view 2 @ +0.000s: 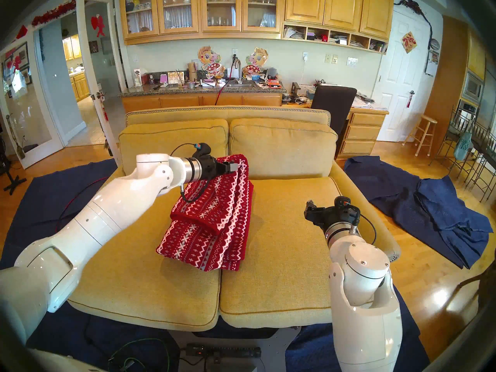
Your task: Fold the blanket in half twice
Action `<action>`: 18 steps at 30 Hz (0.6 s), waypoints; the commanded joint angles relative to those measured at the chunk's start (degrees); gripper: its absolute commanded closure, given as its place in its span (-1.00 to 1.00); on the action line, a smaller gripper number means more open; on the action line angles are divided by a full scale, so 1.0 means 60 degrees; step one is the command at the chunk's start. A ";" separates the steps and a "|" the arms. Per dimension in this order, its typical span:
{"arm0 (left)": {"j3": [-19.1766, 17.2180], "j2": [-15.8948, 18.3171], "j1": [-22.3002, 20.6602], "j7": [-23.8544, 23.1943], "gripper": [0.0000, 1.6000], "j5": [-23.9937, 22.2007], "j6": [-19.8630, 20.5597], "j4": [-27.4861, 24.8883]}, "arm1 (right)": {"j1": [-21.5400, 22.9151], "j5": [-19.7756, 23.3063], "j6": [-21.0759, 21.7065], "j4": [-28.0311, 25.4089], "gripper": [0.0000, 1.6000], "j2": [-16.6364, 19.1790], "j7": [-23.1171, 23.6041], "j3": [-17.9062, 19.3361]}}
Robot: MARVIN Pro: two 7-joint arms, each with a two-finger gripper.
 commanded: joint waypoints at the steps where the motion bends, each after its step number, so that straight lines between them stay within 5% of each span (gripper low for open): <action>1: 0.0088 -0.0165 -0.0033 -0.0148 -1.00 0.0253 -0.0509 -0.0131 | 0.0152 0.0009 -0.0063 -0.0348 -1.00 -0.0022 -0.0013 -0.0012; 18: 0.0823 -0.0678 -0.0006 0.0511 -1.00 0.1088 -0.0685 0.0804 | 0.0152 0.0009 -0.0062 -0.0349 -1.00 -0.0023 -0.0013 -0.0012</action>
